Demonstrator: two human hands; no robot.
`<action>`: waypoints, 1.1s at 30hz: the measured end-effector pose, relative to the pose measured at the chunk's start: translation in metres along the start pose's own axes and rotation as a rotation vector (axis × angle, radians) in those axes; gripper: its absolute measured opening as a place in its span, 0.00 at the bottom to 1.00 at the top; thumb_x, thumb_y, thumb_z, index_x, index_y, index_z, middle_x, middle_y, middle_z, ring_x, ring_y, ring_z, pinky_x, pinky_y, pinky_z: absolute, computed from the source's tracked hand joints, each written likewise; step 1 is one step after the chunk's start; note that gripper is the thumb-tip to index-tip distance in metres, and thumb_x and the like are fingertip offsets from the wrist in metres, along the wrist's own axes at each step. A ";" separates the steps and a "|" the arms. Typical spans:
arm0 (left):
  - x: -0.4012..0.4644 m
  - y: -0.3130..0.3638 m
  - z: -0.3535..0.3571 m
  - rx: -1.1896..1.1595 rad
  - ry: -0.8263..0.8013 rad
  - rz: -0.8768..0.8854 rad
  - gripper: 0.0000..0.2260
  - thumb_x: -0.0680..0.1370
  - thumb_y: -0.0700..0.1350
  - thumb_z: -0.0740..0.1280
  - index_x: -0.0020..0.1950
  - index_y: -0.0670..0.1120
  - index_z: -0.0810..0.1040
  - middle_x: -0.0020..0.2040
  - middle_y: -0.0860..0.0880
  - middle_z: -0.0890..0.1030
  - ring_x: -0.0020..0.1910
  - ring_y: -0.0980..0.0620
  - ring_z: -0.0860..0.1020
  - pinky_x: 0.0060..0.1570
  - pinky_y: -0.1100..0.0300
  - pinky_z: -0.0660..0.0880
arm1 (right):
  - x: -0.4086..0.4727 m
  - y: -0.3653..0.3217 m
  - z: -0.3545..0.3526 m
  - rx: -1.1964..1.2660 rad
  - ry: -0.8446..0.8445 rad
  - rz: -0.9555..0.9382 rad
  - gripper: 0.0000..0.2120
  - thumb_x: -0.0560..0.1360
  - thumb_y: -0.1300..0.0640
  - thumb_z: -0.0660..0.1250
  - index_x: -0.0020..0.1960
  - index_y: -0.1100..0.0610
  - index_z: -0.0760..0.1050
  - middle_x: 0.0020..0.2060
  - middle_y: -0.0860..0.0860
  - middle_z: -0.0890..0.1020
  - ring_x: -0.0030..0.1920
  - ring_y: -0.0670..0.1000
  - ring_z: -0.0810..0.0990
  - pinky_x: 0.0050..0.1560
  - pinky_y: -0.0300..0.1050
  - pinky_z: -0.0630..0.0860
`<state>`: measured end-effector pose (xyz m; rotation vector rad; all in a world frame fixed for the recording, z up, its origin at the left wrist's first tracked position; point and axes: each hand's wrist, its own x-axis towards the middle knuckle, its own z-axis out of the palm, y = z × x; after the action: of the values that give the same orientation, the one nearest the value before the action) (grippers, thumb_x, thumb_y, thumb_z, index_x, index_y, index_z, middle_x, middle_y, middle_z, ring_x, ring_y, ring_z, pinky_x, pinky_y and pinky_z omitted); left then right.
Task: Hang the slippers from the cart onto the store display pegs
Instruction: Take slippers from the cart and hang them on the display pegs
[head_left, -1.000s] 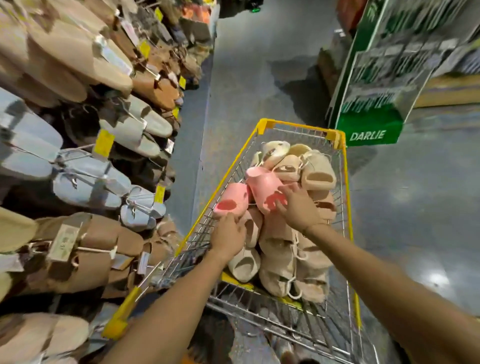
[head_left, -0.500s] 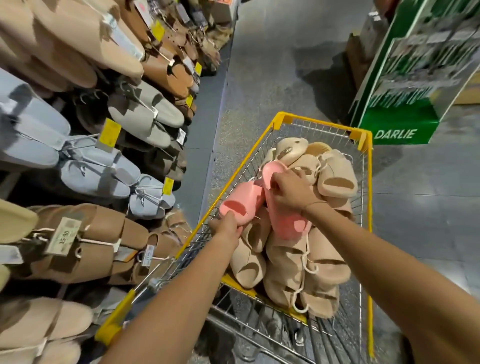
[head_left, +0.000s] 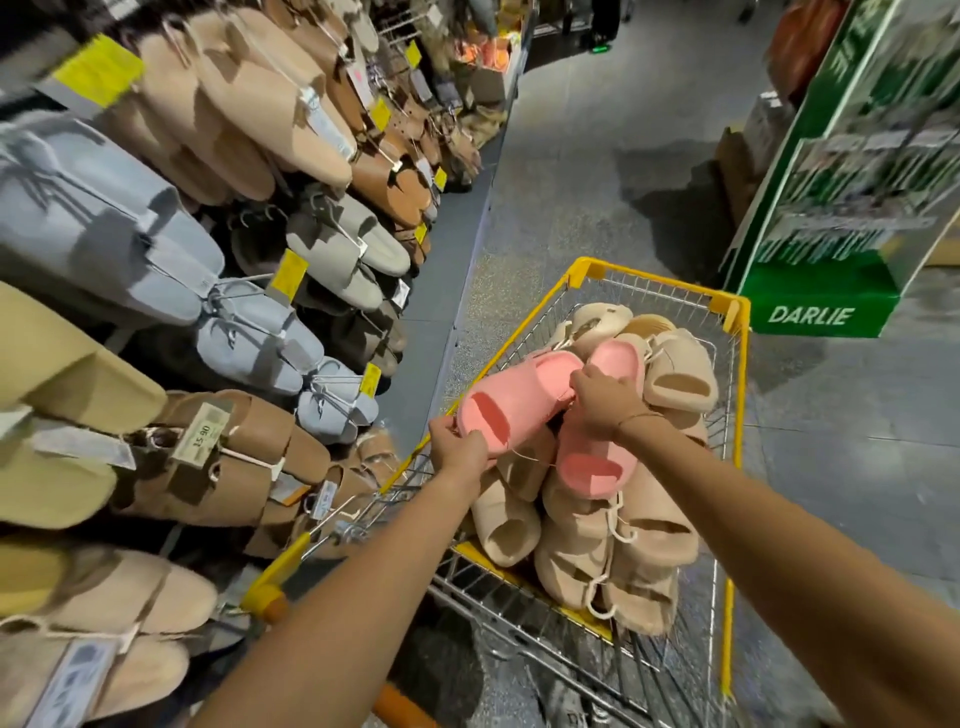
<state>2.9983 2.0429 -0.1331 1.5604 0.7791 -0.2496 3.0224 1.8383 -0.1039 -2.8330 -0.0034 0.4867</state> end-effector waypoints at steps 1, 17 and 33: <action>-0.003 -0.002 0.000 -0.024 -0.013 -0.015 0.19 0.74 0.32 0.60 0.61 0.48 0.67 0.61 0.42 0.74 0.57 0.38 0.78 0.37 0.50 0.83 | -0.003 0.002 0.005 -0.044 -0.003 0.006 0.16 0.78 0.54 0.63 0.63 0.58 0.68 0.58 0.58 0.77 0.57 0.61 0.78 0.61 0.58 0.68; -0.003 -0.017 -0.008 -0.219 -0.032 -0.114 0.18 0.81 0.33 0.59 0.70 0.46 0.67 0.57 0.44 0.77 0.46 0.50 0.79 0.34 0.56 0.79 | -0.020 -0.022 0.020 0.583 0.012 0.180 0.21 0.73 0.56 0.71 0.61 0.62 0.68 0.53 0.61 0.80 0.51 0.62 0.79 0.53 0.58 0.76; -0.008 -0.021 0.009 0.495 -0.501 0.155 0.10 0.83 0.52 0.62 0.63 0.53 0.75 0.56 0.49 0.81 0.54 0.48 0.81 0.56 0.44 0.80 | -0.096 -0.024 0.074 1.214 0.157 0.604 0.10 0.72 0.54 0.75 0.41 0.60 0.81 0.35 0.58 0.84 0.35 0.54 0.78 0.37 0.54 0.78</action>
<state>2.9818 2.0306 -0.1467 1.8981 0.2027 -0.7284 2.9083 1.8760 -0.1333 -1.6095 0.8691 0.2248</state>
